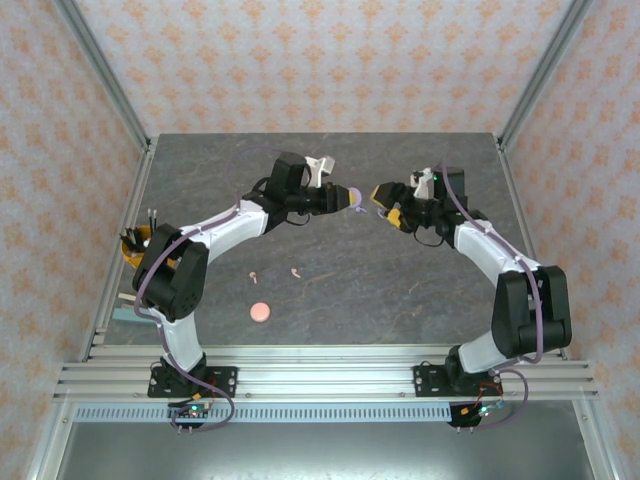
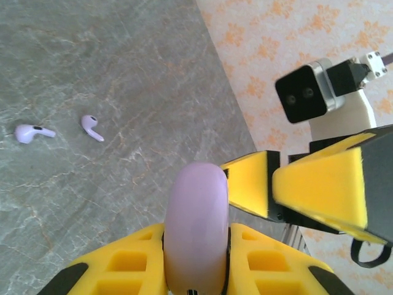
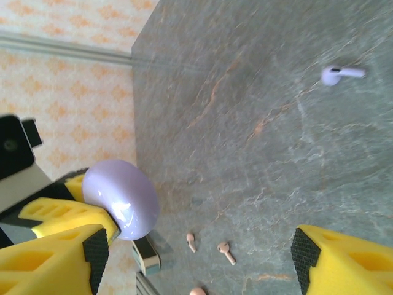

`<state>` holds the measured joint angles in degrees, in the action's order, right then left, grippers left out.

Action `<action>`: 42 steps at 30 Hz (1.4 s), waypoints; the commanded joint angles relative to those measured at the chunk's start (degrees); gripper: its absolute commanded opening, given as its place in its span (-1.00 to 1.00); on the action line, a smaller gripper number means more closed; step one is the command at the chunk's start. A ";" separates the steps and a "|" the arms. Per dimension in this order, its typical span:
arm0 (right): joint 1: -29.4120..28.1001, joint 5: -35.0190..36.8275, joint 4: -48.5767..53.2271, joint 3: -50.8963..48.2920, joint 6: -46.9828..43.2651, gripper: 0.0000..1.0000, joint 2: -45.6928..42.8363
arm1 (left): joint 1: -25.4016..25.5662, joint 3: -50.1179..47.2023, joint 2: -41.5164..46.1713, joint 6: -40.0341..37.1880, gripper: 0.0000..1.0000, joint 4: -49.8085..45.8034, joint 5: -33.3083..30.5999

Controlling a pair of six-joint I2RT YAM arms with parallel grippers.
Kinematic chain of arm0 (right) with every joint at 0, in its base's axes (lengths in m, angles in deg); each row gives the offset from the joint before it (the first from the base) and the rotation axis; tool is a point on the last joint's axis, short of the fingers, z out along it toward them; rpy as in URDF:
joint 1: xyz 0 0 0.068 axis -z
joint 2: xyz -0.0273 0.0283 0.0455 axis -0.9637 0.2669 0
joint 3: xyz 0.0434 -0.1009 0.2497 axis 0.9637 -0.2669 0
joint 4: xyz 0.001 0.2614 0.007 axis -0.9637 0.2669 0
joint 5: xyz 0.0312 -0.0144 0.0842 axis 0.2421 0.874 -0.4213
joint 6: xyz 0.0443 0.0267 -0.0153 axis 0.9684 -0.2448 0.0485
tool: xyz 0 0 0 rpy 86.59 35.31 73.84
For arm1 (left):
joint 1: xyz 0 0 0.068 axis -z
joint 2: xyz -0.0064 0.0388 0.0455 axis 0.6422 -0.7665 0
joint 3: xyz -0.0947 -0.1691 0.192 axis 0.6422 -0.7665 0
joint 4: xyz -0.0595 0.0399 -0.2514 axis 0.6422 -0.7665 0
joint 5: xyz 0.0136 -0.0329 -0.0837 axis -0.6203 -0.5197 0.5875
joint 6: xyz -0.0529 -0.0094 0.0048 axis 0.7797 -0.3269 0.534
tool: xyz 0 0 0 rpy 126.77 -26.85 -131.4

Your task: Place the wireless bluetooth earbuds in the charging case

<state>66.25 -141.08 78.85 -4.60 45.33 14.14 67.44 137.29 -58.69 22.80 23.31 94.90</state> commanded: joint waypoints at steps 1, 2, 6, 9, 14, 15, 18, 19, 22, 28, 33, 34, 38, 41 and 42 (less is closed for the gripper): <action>-1.17 -2.18 -1.34 2.13 -3.33 0.58 -0.40 | -0.07 2.21 -0.46 -1.64 -0.84 -2.16 3.02; -1.53 -2.03 -0.91 2.62 -3.65 0.58 -0.06 | 0.00 2.29 -0.38 -1.57 -0.84 -2.16 3.02; -2.93 -1.46 -0.52 3.60 -3.97 0.56 1.21 | -0.06 2.75 -0.21 -2.02 -0.83 -3.22 2.94; -3.45 -1.24 -0.73 3.92 -3.98 0.56 1.88 | -0.06 3.00 -0.09 -2.26 -0.83 -3.76 2.94; -3.94 -0.93 -0.31 4.06 -4.04 0.53 3.04 | -0.08 3.33 -0.24 -2.36 -0.84 -4.00 2.67; -3.94 -0.51 -0.12 3.93 -4.09 0.52 3.36 | -0.06 3.40 -0.28 -2.22 -0.84 -3.80 2.67; -3.89 1.05 0.49 3.67 -4.54 0.50 4.55 | 0.01 3.91 -0.28 -2.09 -0.84 -3.56 3.43; -3.82 1.76 0.81 3.70 -4.59 0.49 5.11 | -0.02 4.13 -0.21 -2.10 -0.84 -3.69 3.75; -2.97 4.68 0.28 3.33 -3.94 0.46 6.83 | -0.03 4.41 0.70 -2.43 -0.85 -4.22 4.47; 0.14 3.05 -5.39 1.90 1.40 0.40 11.00 | -0.06 4.23 2.62 -3.21 -0.85 -5.26 4.28; 0.58 1.49 -2.60 0.60 -1.43 0.40 5.77 | -0.12 3.71 2.14 -3.23 -0.85 -4.84 4.33; 0.76 0.99 -1.62 0.34 -2.40 0.40 4.62 | -0.02 3.80 2.01 -3.16 -0.86 -4.68 4.51; 1.59 -2.43 -0.44 -1.62 -5.01 0.40 0.25 | -0.11 5.03 1.09 -3.32 -0.86 -4.90 6.28; 1.64 -5.69 -1.03 -2.01 -6.17 0.36 -0.70 | -0.09 6.57 0.18 -3.26 -0.86 -5.34 8.10; 1.64 -6.61 -1.04 -1.84 -6.49 0.34 -0.74 | -0.08 7.06 -0.08 -3.23 -0.86 -5.52 8.65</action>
<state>67.60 -143.12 78.04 -5.72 41.74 14.40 67.33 141.11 -58.67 21.11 17.87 100.12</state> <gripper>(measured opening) 0.674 0.214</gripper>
